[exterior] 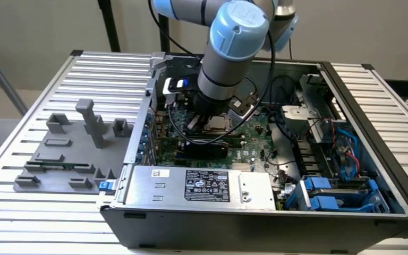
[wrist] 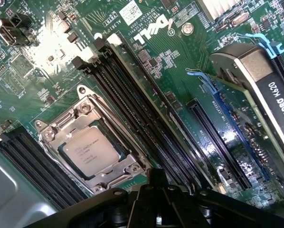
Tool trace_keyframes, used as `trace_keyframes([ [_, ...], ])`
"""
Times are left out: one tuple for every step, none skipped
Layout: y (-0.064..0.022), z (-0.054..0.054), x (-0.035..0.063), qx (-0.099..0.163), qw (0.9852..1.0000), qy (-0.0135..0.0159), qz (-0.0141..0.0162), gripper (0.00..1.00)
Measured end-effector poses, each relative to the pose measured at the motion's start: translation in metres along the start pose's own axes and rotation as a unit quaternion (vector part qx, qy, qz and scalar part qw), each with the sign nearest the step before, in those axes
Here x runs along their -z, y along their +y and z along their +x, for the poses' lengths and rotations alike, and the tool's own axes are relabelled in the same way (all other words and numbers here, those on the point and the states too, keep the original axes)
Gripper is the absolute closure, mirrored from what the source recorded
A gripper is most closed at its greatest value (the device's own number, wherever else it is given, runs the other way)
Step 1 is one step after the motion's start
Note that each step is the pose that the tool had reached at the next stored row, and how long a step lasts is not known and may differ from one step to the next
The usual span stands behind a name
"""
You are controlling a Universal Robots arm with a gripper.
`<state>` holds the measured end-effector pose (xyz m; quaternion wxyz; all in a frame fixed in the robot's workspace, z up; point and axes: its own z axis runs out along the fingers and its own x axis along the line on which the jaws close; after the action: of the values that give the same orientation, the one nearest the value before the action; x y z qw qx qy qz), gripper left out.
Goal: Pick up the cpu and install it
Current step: 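Install the second cpu locking lever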
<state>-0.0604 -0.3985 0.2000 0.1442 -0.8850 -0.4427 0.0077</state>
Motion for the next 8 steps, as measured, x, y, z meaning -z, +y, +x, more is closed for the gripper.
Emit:
trace_keyframes([
  [-0.0001, -0.0001, -0.0003, 0.000, 1.0000, 0.0006, 0.0000, 0.89],
  [-0.0002, -0.0004, -0.0006, 0.000, 1.0000, 0.0007, -0.0001, 0.89],
  [-0.0004, -0.0006, -0.0008, 0.000, 1.0000, 0.0006, -0.0002, 0.89],
  [-0.0005, -0.0007, -0.0008, 0.000, 1.0000, 0.0006, -0.0001, 0.89],
  [-0.0006, -0.0008, -0.0008, 0.000, 1.0000, 0.0006, 0.0000, 0.89],
  [-0.0007, -0.0008, -0.0009, 0.000, 1.0000, 0.0008, 0.0001, 0.89],
  [-0.0008, -0.0009, -0.0010, 0.000, 1.0000, 0.0012, 0.0003, 0.89],
  [-0.0009, -0.0011, -0.0009, 0.000, 1.0000, 0.0019, 0.0007, 0.89],
])
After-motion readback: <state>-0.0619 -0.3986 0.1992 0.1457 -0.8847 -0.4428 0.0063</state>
